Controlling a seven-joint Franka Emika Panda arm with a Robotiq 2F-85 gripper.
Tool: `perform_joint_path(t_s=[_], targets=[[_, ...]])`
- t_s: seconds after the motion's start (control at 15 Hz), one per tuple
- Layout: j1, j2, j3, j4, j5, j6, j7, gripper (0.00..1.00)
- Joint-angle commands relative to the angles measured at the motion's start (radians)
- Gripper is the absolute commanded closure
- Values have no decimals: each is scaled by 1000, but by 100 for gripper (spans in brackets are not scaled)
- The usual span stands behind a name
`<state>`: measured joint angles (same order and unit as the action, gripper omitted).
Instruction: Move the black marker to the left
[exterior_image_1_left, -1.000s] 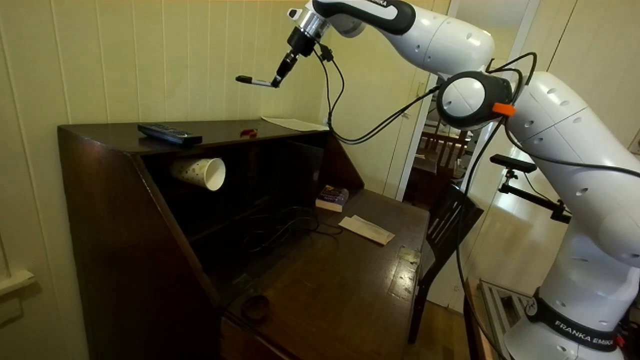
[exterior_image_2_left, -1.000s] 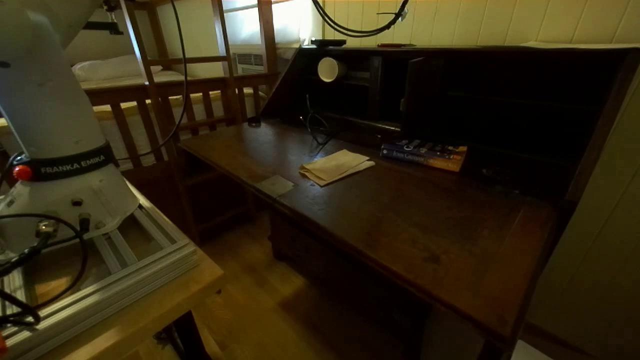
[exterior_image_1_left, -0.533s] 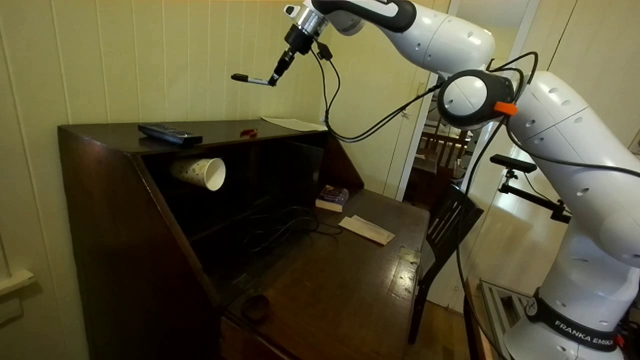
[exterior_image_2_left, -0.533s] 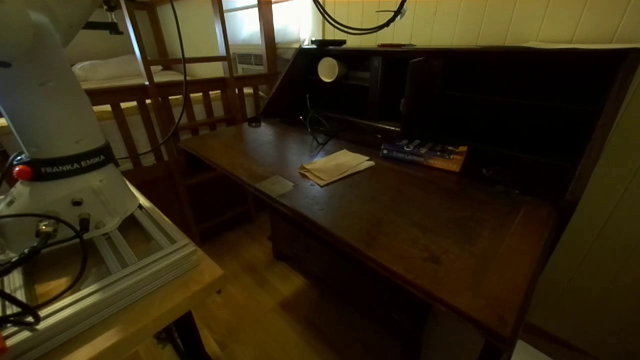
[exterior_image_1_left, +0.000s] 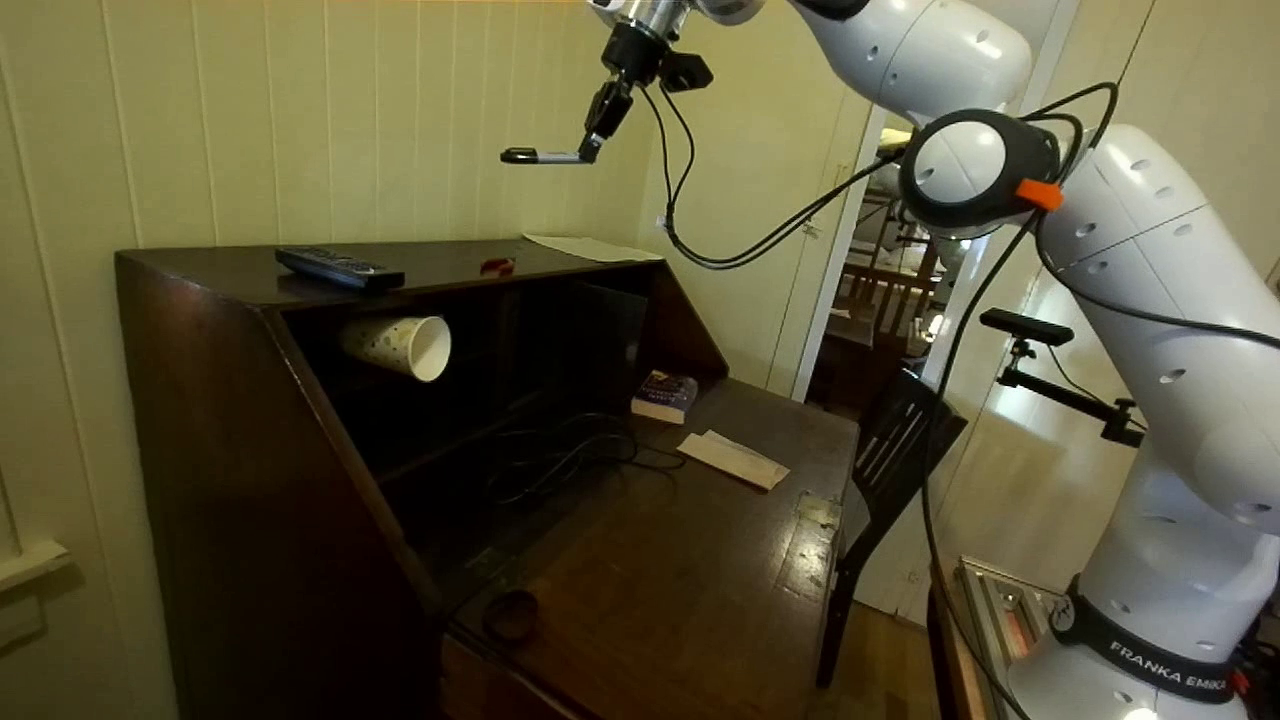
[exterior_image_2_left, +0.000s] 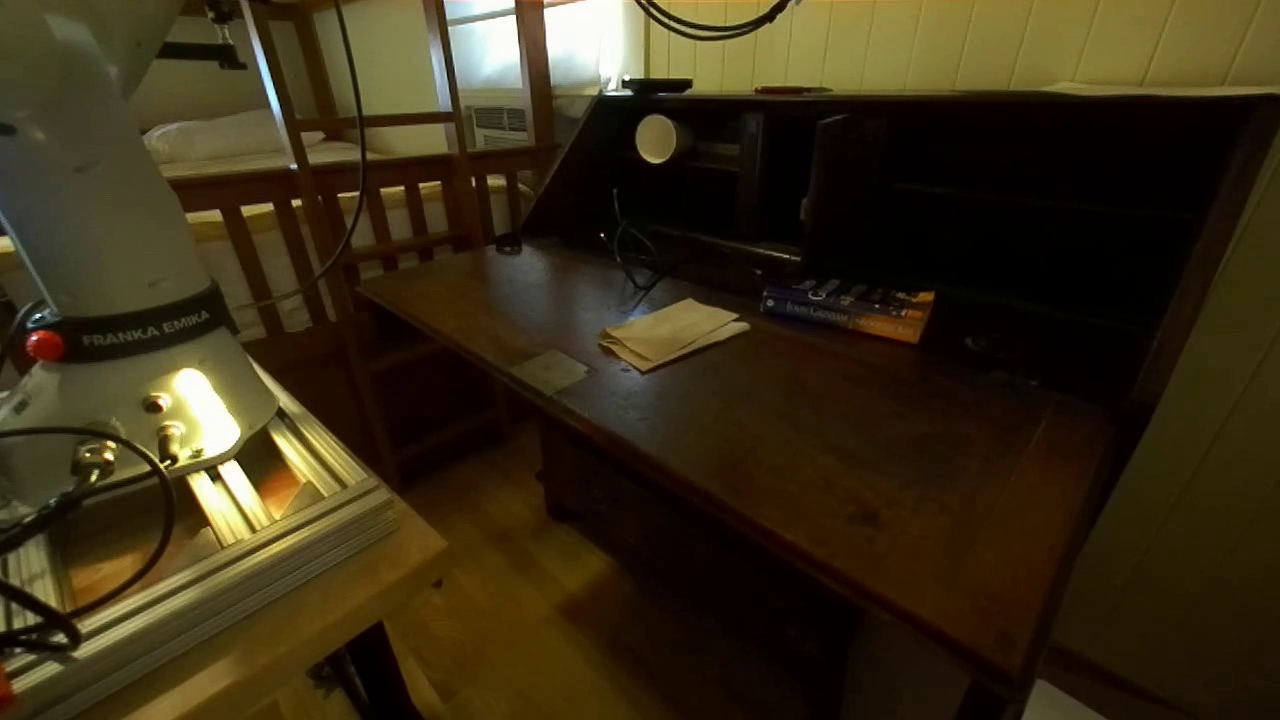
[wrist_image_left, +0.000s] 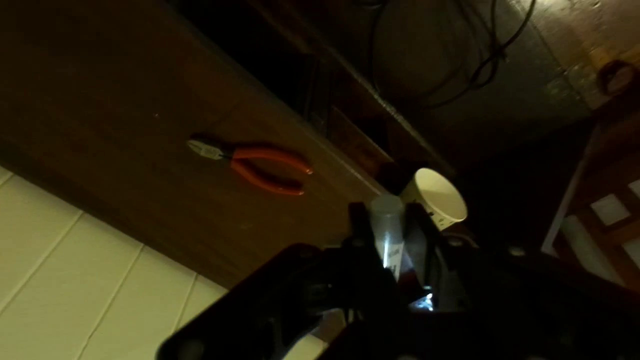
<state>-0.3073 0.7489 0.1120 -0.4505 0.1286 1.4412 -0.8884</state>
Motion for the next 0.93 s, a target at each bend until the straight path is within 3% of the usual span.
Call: perform_joint_path(t_s=[0.0, 0.33, 0.53, 0.87], targets=[[3, -73, -27, -25, -13, -180, -18, 94], [15, -128, -32, -27, -4, -441, 1, 94], [38, -141, -43, -21, -11, -531, 73, 94], [113, -119, -93, 0, -101, -437, 205, 94]])
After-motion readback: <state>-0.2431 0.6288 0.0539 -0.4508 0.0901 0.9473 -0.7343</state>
